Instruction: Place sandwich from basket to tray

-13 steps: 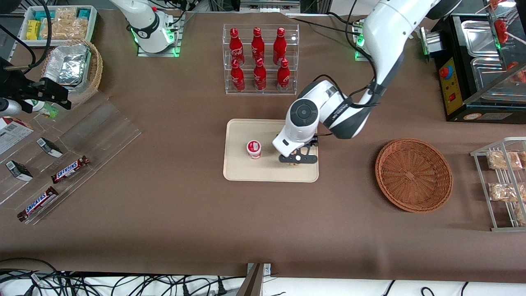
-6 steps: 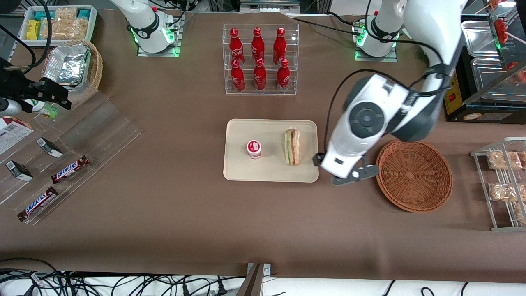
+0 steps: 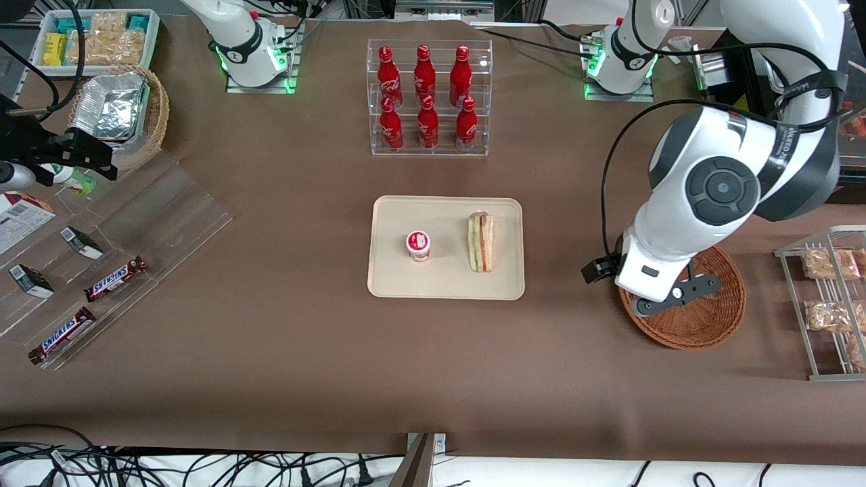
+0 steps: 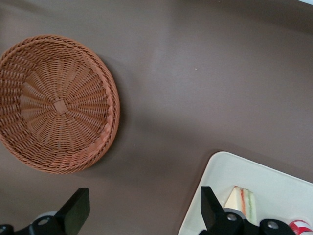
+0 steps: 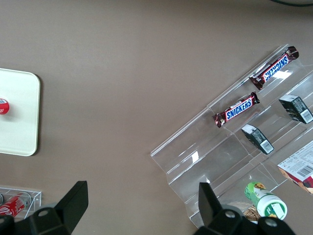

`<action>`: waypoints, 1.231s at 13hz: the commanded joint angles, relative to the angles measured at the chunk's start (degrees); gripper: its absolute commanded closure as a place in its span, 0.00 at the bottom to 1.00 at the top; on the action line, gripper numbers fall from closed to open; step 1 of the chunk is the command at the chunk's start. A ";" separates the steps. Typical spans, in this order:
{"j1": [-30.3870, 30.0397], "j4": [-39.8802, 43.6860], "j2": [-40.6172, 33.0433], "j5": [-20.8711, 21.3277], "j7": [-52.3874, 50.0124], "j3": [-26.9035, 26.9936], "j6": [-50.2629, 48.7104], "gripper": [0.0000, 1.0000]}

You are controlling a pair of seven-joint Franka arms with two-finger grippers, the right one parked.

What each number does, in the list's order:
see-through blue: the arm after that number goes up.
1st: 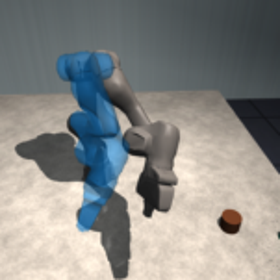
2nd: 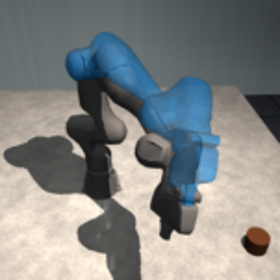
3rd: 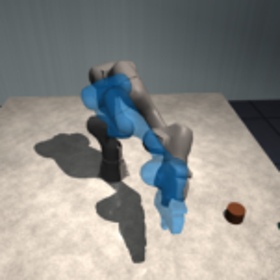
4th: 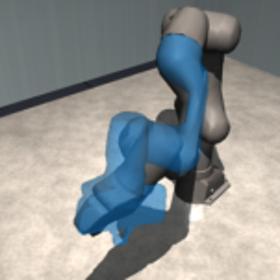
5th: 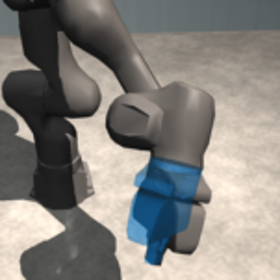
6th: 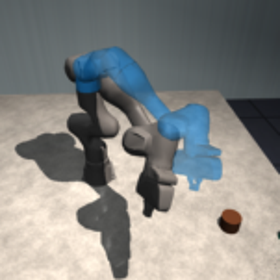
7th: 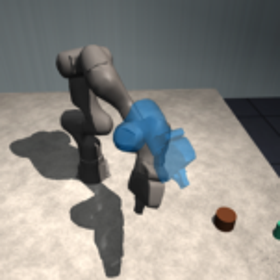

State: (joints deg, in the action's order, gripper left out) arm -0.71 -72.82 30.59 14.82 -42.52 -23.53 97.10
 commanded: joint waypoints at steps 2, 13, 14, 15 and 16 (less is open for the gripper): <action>-4.29 -1.43 -4.82 -3.47 9.96 -0.12 -2.44 0.00; -3.24 -14.72 -24.34 -14.47 42.76 13.95 -7.97 0.00; -3.24 -14.80 -25.40 -14.47 43.22 14.03 -8.76 0.00; -3.24 -14.89 -26.19 -15.34 43.31 14.03 -9.73 0.00; -3.33 -14.89 -26.98 -15.87 43.40 14.03 -10.61 0.00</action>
State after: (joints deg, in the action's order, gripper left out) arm -4.30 -85.47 6.71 0.86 -1.24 -10.09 87.60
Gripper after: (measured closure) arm 0.000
